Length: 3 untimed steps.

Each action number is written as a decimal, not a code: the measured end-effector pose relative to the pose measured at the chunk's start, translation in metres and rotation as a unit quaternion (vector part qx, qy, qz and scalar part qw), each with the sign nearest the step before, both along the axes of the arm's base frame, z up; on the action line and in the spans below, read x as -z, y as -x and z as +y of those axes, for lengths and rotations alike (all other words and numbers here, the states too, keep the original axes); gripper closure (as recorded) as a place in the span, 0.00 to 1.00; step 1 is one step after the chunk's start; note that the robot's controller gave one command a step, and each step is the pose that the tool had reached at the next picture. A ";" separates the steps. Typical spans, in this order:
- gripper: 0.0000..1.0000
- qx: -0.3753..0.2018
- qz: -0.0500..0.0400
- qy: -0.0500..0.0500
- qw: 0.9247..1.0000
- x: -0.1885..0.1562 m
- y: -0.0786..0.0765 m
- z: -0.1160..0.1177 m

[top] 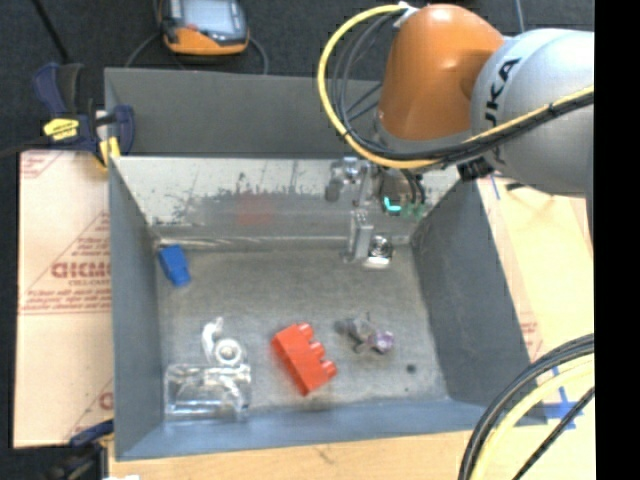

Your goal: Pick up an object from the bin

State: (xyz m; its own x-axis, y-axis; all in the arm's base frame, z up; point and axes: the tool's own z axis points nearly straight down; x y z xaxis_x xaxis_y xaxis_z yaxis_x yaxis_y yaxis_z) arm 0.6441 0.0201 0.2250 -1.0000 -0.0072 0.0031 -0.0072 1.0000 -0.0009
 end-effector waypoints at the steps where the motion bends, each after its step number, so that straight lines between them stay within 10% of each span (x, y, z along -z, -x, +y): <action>1: 0.00 0.047 0.001 0.000 0.999 0.159 0.107 -0.078; 2: 0.00 0.133 -0.002 -0.001 0.991 0.124 0.149 -0.063; 3: 0.00 0.229 -0.004 0.000 0.973 0.101 0.130 -0.065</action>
Offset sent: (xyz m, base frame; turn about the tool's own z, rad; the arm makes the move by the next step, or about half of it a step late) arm -0.1044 -0.0747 -0.1550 0.0884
